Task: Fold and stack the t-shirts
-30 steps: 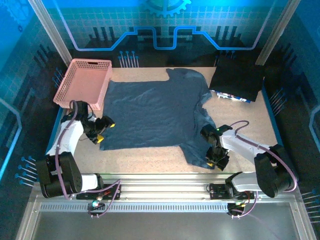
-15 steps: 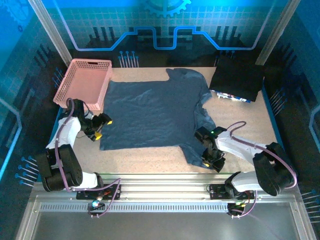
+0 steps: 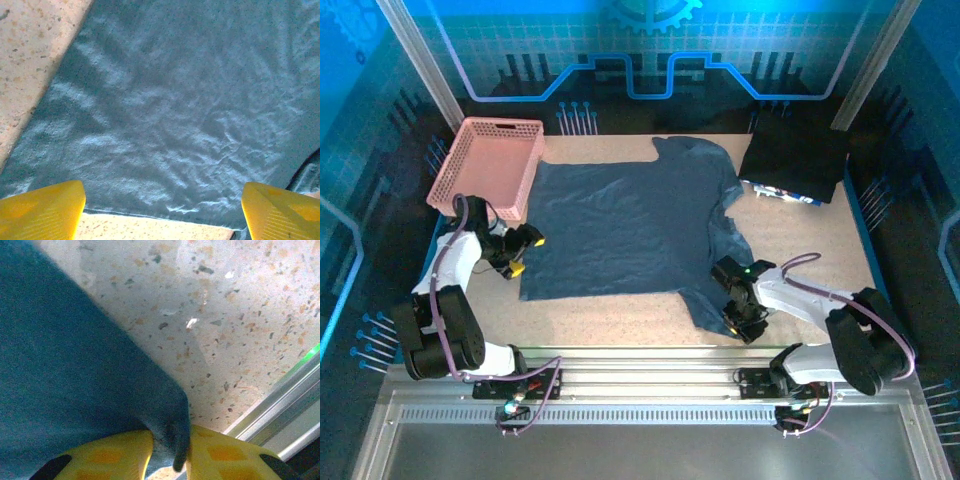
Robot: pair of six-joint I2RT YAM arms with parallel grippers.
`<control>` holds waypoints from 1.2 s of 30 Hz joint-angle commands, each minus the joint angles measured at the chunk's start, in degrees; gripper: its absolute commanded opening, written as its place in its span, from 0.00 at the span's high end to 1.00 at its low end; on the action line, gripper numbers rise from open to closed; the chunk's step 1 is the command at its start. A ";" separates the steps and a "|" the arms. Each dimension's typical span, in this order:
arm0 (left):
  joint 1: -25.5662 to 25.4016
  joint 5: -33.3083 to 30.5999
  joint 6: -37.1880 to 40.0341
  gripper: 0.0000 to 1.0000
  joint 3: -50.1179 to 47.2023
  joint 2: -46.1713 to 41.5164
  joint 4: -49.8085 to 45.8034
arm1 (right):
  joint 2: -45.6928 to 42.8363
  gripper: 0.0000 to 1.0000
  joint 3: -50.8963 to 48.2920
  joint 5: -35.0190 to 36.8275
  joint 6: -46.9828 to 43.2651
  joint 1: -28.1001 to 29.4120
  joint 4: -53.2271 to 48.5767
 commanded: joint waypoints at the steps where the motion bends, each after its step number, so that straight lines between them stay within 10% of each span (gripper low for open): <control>1: 0.50 1.63 1.42 0.17 1.54 0.68 -0.95 | 2.15 0.77 -5.51 0.04 4.09 -0.93 3.29; 7: 0.54 1.11 1.55 0.17 2.15 0.33 -2.18 | 0.94 1.00 0.61 4.13 -0.97 -1.97 -1.68; 20: 4.37 -7.03 1.65 0.24 -4.21 -7.74 -12.11 | 2.25 1.00 12.50 3.65 -16.13 -3.47 -5.67; 36: 0.85 -10.74 1.37 0.39 -3.80 5.20 -14.13 | -0.36 1.00 15.68 0.26 -23.14 -7.47 -4.08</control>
